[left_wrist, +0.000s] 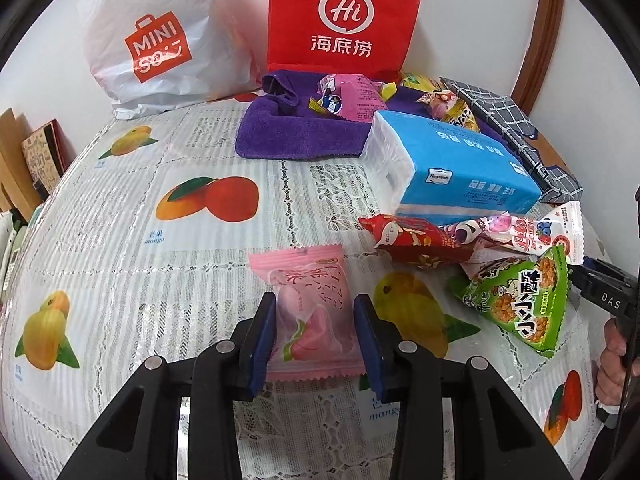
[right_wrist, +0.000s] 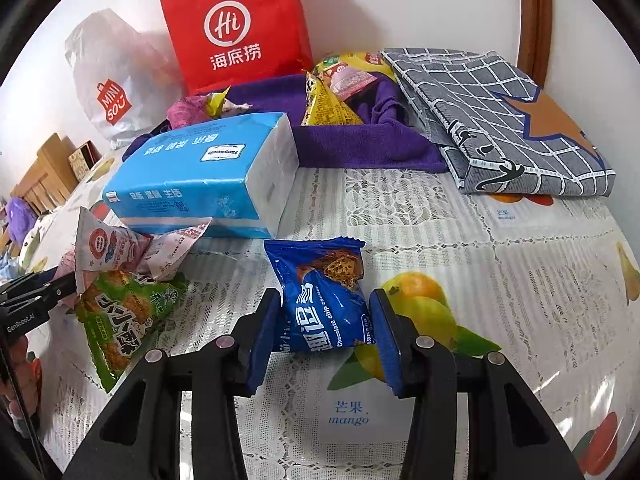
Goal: Organize snacks
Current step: 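Grasp the pink cake packet with the left gripper while the right grasps the blue biscuit packet, then lift both packets and carry them over the purple towel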
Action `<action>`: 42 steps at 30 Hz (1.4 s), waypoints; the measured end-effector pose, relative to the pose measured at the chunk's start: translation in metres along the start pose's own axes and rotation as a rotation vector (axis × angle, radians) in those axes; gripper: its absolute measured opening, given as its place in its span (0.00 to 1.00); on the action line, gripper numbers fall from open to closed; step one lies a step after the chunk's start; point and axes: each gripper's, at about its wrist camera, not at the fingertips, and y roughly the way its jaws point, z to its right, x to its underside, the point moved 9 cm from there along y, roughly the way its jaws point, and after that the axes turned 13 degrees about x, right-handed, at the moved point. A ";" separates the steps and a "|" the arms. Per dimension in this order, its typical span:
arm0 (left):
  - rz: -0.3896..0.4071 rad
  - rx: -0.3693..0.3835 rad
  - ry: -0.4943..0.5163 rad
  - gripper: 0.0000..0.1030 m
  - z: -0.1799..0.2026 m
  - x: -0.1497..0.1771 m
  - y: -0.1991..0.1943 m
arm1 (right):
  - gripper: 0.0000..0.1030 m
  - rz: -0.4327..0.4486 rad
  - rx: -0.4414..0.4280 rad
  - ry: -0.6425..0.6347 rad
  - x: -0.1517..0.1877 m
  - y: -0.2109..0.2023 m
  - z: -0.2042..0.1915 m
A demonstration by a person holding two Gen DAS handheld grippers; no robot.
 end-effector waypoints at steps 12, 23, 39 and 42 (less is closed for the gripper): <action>-0.018 0.030 -0.042 0.31 0.001 0.004 -0.008 | 0.41 0.012 -0.013 0.006 -0.001 -0.004 0.000; 0.026 0.055 0.011 0.31 0.025 -0.018 -0.043 | 0.41 0.081 0.016 -0.005 -0.009 -0.045 0.006; 0.085 0.051 0.046 0.31 0.045 -0.127 -0.058 | 0.41 0.184 0.005 -0.039 -0.139 -0.092 -0.016; 0.088 0.033 0.042 0.31 0.041 -0.151 -0.055 | 0.41 0.192 -0.001 -0.044 -0.167 -0.085 -0.024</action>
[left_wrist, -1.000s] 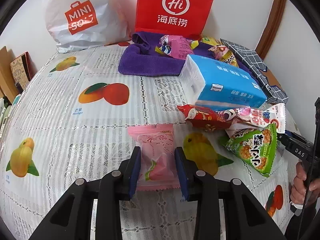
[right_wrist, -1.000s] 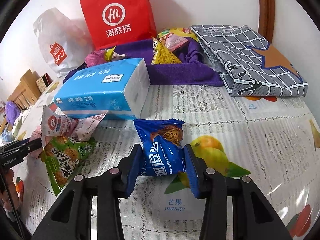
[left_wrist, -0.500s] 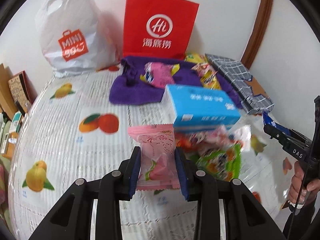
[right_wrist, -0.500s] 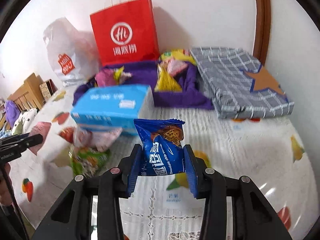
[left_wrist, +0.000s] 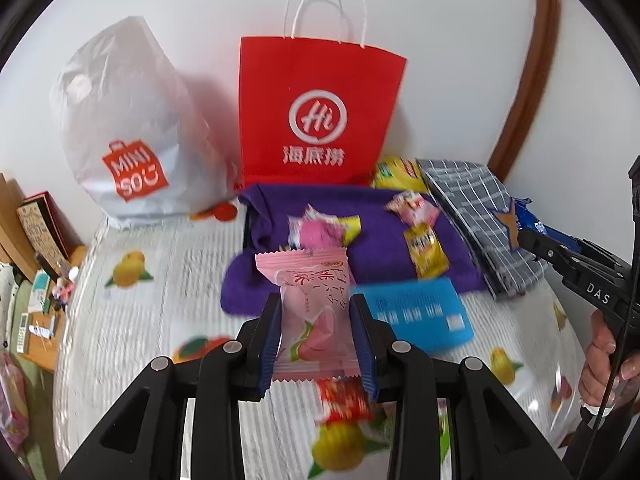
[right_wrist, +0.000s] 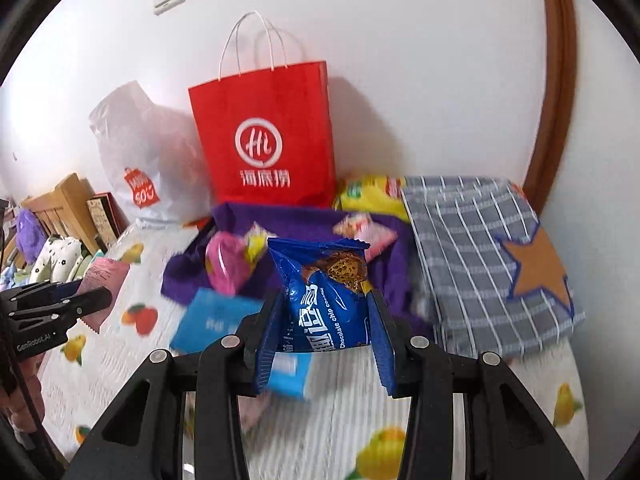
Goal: Organize snacks
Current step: 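Lift both packets and carry them over the purple towel, then lower both packets onto the purple towel and open both grippers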
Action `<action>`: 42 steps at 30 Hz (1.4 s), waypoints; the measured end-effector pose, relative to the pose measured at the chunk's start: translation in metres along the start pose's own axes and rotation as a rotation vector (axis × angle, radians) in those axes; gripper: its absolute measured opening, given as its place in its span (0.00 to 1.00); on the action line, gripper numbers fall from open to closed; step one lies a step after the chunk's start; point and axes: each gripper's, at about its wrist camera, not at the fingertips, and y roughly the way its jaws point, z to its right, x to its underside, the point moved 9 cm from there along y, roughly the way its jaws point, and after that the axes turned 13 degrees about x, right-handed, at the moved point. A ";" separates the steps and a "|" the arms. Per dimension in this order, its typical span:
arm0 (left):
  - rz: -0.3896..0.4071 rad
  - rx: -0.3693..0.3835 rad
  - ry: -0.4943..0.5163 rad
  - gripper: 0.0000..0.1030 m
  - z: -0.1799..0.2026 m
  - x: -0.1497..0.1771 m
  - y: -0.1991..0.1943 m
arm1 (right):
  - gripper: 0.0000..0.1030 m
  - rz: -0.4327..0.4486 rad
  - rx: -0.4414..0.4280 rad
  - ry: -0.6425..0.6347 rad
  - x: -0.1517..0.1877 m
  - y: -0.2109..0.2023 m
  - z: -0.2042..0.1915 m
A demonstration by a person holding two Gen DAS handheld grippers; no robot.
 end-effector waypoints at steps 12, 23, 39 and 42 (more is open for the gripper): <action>0.004 0.001 -0.041 0.31 -0.024 -0.072 0.045 | 0.41 -0.056 -0.037 0.027 -0.076 0.095 -0.010; -0.069 0.086 -0.070 0.31 -0.020 -0.101 0.140 | 0.41 -0.194 -0.077 0.008 -0.056 0.180 -0.019; -0.196 0.133 -0.172 0.31 -0.041 -0.072 0.201 | 0.43 -0.333 -0.102 -0.020 -0.023 0.224 -0.026; -0.203 0.137 -0.175 0.31 -0.041 -0.070 0.204 | 0.44 -0.326 -0.097 -0.033 -0.024 0.224 -0.026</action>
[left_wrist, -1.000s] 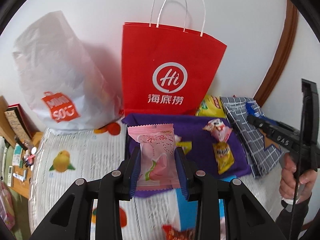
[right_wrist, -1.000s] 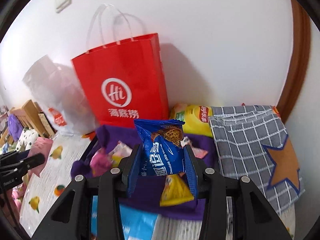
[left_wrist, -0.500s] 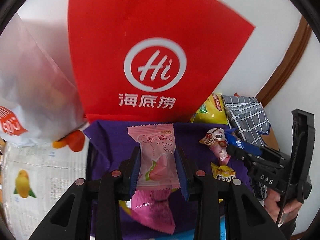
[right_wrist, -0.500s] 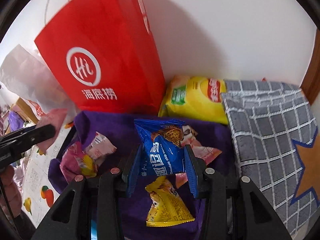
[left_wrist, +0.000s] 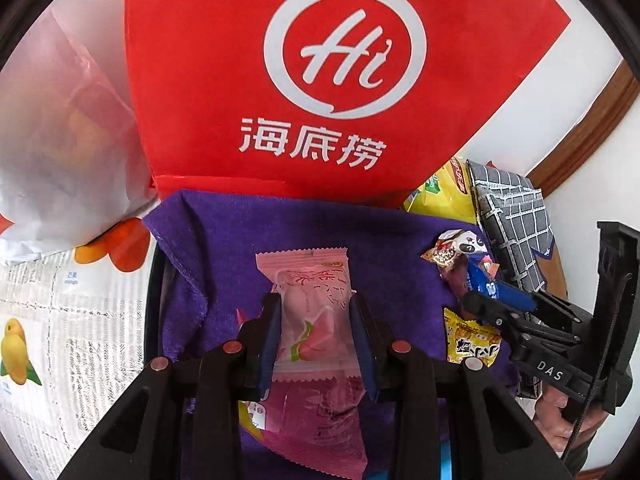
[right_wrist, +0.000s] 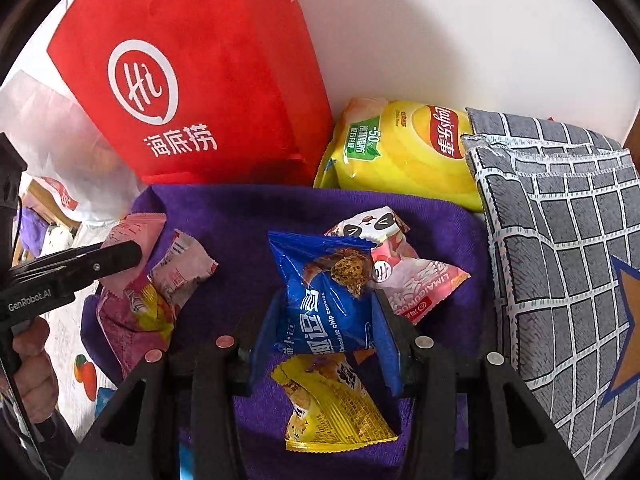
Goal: Organize snacks
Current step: 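Lower both packets onto the purple towel and open both grippers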
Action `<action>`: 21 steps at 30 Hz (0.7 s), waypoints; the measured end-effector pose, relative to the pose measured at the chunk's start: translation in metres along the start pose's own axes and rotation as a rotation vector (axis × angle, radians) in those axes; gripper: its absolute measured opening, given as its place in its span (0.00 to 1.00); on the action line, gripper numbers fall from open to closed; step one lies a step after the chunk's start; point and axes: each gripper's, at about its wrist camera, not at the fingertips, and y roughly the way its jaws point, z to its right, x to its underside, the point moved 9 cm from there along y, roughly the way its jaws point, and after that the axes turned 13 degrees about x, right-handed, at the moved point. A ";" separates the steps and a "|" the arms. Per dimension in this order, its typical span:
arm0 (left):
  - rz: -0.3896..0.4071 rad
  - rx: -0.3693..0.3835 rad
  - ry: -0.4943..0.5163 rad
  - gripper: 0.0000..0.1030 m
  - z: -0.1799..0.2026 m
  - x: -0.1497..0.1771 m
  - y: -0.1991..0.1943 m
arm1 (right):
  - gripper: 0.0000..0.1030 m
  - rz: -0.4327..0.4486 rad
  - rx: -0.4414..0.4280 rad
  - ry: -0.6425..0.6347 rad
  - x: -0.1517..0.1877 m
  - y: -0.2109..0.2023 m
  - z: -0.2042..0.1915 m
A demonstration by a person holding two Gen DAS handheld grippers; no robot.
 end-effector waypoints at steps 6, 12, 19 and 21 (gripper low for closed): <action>-0.013 0.022 0.002 0.31 0.004 0.001 0.007 | 0.49 0.000 -0.020 0.010 0.000 -0.006 0.006; -0.008 0.041 -0.005 0.43 0.007 -0.002 -0.001 | 0.57 0.050 -0.021 0.008 -0.006 -0.029 0.009; 0.022 0.025 0.008 0.44 0.016 -0.009 -0.026 | 0.58 0.124 0.001 0.005 -0.010 -0.062 0.003; 0.041 0.009 0.032 0.44 0.021 -0.011 -0.039 | 0.58 0.141 0.021 -0.002 -0.009 -0.072 0.000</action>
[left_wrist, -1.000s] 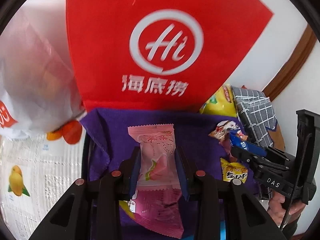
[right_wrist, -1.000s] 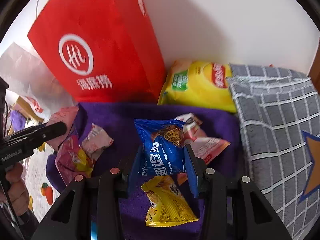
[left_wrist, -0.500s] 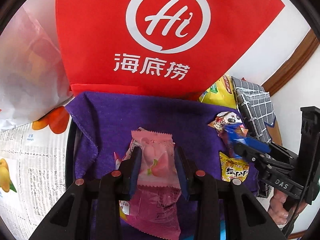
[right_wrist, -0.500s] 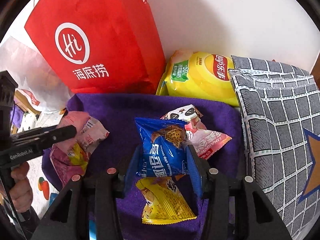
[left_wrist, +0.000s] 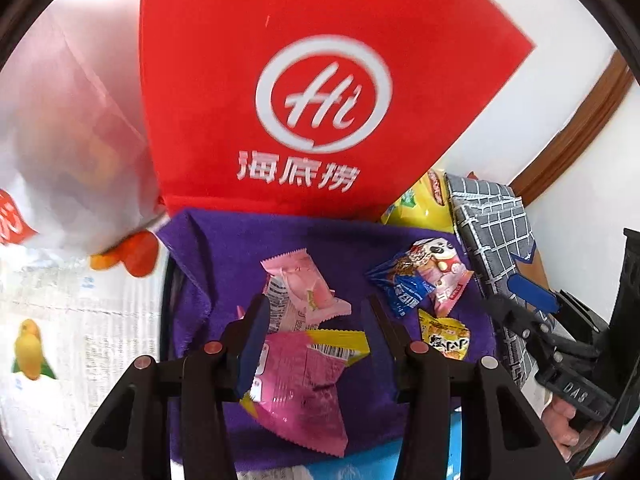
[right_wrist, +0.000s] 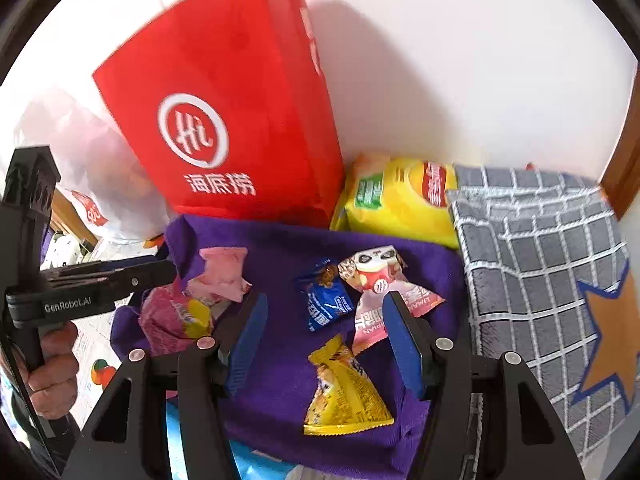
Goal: Organize snacks
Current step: 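Move both grippers back to the snack pile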
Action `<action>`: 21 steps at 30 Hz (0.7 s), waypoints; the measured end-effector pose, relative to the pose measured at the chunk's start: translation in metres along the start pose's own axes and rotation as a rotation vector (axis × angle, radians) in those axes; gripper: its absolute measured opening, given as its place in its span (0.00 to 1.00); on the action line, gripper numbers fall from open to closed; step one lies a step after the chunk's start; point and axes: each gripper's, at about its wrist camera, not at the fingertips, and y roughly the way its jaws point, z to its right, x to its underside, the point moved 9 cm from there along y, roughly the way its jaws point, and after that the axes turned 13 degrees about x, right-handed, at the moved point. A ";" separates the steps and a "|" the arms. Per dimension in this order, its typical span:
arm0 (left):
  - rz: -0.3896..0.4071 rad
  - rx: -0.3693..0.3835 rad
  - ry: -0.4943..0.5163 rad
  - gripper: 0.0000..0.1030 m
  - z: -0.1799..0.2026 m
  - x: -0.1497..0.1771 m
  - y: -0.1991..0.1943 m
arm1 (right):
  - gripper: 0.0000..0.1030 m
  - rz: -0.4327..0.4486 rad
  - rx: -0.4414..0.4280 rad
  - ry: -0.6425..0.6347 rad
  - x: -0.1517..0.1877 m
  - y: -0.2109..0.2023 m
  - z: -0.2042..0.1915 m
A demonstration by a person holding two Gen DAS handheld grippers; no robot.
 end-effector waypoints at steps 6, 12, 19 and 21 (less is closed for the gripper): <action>0.028 0.003 0.036 0.48 0.012 0.014 -0.032 | 0.58 0.051 0.057 -0.015 0.019 -0.039 -0.006; 0.038 -0.014 0.025 0.48 0.006 0.044 -0.066 | 0.58 0.057 0.026 0.010 0.057 -0.074 -0.013; 0.039 -0.043 0.014 0.54 -0.010 0.096 -0.094 | 0.58 -0.006 0.004 -0.027 0.124 -0.097 -0.038; 0.034 -0.047 0.007 0.54 -0.013 0.111 -0.099 | 0.58 -0.028 -0.026 -0.031 0.139 -0.101 -0.047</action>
